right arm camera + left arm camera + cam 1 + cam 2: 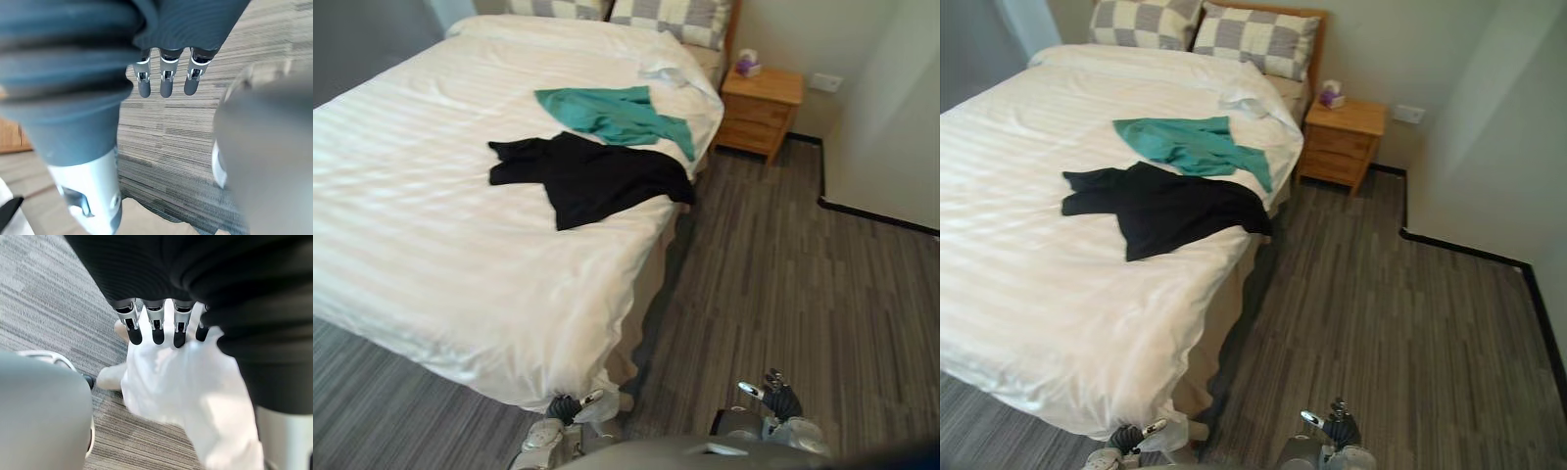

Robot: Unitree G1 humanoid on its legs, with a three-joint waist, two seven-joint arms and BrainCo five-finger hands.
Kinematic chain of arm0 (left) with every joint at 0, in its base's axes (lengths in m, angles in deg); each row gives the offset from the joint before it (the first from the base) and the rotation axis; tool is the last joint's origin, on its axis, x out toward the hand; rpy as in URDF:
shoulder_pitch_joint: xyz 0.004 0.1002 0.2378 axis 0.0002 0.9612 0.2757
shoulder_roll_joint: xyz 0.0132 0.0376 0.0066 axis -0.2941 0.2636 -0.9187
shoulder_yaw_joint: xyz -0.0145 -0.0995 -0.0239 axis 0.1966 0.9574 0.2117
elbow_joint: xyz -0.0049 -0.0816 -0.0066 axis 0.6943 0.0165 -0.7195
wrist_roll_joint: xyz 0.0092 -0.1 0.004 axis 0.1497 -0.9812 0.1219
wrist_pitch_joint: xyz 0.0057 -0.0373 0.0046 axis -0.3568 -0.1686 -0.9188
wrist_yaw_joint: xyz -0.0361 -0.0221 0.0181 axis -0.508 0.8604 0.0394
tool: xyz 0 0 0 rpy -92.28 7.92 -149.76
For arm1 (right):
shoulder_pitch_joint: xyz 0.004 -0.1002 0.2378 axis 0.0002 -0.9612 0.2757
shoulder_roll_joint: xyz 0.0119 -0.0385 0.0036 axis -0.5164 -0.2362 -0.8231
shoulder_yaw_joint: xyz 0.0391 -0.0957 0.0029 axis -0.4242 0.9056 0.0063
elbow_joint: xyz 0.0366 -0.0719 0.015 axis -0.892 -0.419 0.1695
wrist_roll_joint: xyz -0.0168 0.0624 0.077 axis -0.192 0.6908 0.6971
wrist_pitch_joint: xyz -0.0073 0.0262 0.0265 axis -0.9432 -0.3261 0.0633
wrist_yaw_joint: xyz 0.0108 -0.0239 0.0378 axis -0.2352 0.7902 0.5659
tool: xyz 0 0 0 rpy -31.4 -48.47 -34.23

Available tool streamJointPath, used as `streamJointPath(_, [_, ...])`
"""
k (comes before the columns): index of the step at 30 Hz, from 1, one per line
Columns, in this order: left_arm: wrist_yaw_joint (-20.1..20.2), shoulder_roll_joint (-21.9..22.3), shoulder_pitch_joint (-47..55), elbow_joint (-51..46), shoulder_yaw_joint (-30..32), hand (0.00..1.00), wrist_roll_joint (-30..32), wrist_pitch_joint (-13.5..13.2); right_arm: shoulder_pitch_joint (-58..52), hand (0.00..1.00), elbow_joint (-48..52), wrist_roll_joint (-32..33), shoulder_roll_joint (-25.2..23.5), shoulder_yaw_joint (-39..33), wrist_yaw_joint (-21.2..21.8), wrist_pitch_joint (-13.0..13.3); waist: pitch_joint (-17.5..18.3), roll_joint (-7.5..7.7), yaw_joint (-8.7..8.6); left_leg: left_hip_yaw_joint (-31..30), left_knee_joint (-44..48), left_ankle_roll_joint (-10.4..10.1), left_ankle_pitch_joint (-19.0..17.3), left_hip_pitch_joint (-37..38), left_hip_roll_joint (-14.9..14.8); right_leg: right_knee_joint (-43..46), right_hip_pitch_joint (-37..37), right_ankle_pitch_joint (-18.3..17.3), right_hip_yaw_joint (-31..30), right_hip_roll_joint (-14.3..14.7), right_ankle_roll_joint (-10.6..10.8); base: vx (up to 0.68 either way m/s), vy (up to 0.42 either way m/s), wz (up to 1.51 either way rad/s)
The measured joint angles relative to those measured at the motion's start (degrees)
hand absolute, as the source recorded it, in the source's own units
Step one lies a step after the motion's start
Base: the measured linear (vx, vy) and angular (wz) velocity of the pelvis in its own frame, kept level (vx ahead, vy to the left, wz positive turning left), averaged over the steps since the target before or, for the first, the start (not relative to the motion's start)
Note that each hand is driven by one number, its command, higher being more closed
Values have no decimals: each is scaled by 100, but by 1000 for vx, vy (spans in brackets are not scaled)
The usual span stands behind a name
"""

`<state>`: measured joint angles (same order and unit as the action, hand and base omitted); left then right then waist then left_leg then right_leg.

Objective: Tidy the bed and pick cloth on bed and put in laundry

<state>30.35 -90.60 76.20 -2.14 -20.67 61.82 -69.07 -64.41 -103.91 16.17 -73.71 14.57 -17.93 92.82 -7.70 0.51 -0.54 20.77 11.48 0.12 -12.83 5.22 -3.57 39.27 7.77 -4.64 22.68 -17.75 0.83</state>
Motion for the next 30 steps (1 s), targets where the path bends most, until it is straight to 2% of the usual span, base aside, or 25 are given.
streamJointPath(1, [4,35,39,11,-8,0,8,0,77,0,-15,-17,34,-26,9,-16,39,-151,41,-208,-152,35,-48,-63,95,-508,-95,7,-112,233,20,-212,-14,-124])
streamJointPath(2, [33,135,180,27,-1,0,7,-68,154,0,-66,-122,200,-222,22,-95,159,-503,76,-380,-571,407,385,-256,136,-499,-252,-249,-94,485,-23,-203,60,-84])
streamJointPath(3, [35,38,196,-22,25,0,-37,-128,198,0,-129,-192,118,-274,20,-167,126,-223,92,-107,-643,432,482,-225,301,625,-262,-538,-64,35,-8,-178,36,-66])
streamJointPath(4, [34,-50,139,-17,-35,0,-6,-129,183,0,-181,-270,120,-272,25,-178,141,-162,37,-44,-677,453,495,-236,325,959,-359,-619,-44,-88,-20,-96,-151,-53])
streamJointPath(5, [30,-137,110,-9,-119,0,17,-120,183,0,-297,-398,114,-276,47,-225,140,-50,87,46,-673,437,554,-258,332,957,-758,-527,29,-224,-4,-66,-243,-71])
streamJointPath(6, [20,-181,130,-13,-117,0,17,-123,186,0,-278,-504,74,-272,79,-228,219,54,171,162,-665,377,618,-369,329,225,-1110,432,125,-266,-26,-44,-281,-84])
streamJointPath(7, [12,-257,126,-5,-119,0,21,-111,209,0,-255,-522,53,-271,87,-229,223,52,185,221,-674,322,657,-408,284,-96,-1193,289,139,-183,271,-45,-191,-67])
streamJointPath(8, [15,-232,149,-5,-154,0,35,-92,248,0,-246,-557,60,-283,95,-229,226,-4,155,232,-731,262,795,-422,208,-448,-1336,241,329,9,281,-62,-253,-38])
streamJointPath(10, [38,-209,142,-28,-333,0,122,-87,215,0,-247,-553,60,-310,103,-230,331,-159,110,244,-898,207,1085,-403,-133,-796,-1491,279,650,303,334,-87,-324,-26])
streamJointPath(11, [42,-146,85,-28,-366,0,122,-87,222,0,-246,-552,68,-304,128,-233,314,-209,93,261,-914,184,1128,-409,-270,-672,-1367,83,643,294,403,-103,-263,-41])
streamJointPath(12, [42,-110,23,-36,-365,0,118,-89,302,0,-225,-550,65,-216,196,-249,266,-280,166,377,-891,117,1215,-410,-449,-1187,-1332,-662,888,307,550,-146,-231,-65])
streamJointPath(13, [51,-114,16,-64,-401,0,114,-90,431,0,-138,-546,48,-67,227,-265,258,-140,187,552,-829,59,1276,-417,-483,-2392,-1442,-437,1105,307,551,-147,-233,-68])
streamJointPath(14, [60,-171,17,-103,-404,0,111,-90,465,0,-72,-546,23,2,244,-270,252,-4,184,635,-807,-2,1269,-420,-439,-2833,-1418,66,1126,239,532,-148,-291,-48])
streamJointPath(15, [82,-157,-28,-156,-463,0,78,-84,519,0,0,-522,34,32,278,-299,226,98,145,694,-755,-170,1197,-418,-489,-3210,-1544,-91,1187,392,654,-153,-333,-40])
streamJointPath(16, [121,-12,-62,-254,-525,0,35,-90,557,0,49,-447,108,146,298,-334,174,2,149,732,-678,-255,1262,-417,-646,-3705,-1703,29,1134,639,568,-169,-324,-36])
streamJointPath(18, [168,178,-51,-287,-609,0,-44,-122,576,0,76,-392,325,289,351,-467,73,-164,149,707,-435,-291,1252,-456,-853,-4091,-1857,179,948,934,445,-181,-240,-44])
streamJointPath(19, [171,194,-37,-303,-653,0,-231,-120,526,0,33,-360,432,322,349,-577,69,-278,159,504,-171,-356,1206,-569,-970,-4159,-1821,200,755,1002,392,-153,-154,-50])
streamJointPath(22, [182,196,118,-300,-651,0,-399,-135,517,0,-101,-376,578,403,355,-754,74,-472,213,-409,303,-410,884,-677,-913,-4154,-1657,202,240,1040,280,-66,-20,-91])
streamJointPath(24, [192,156,183,-293,-622,0,-488,-225,395,0,-101,-390,542,477,359,-861,48,-559,204,-780,483,-392,487,-592,-783,-4135,-1558,226,-79,1109,266,-16,80,-84])
streamJointPath(27, [216,186,225,-244,-622,0,-498,-254,236,0,-103,-458,490,465,328,-837,76,-545,160,-1023,136,-499,180,-391,-683,-4185,-1496,374,-200,1133,356,5,117,-35])
streamJointPath(28, [209,161,225,-243,-621,0,-499,-255,228,0,-98,-456,456,449,320,-817,94,-499,153,-1011,110,-471,168,-404,-641,-4225,-1501,429,-195,1099,389,46,173,-21])
streamJointPath(29, [204,108,221,-238,-621,0,-495,-251,205,0,-114,-453,391,393,308,-733,108,-389,136,-979,82,-456,151,-398,-566,-4210,-1517,452,-184,1012,413,55,173,-3])
streamJointPath(30, [201,83,220,-234,-621,0,-493,-252,185,0,-142,-455,364,358,304,-654,113,-356,137,-978,46,-449,154,-369,-507,-4050,-1462,427,-176,927,421,76,168,-3])
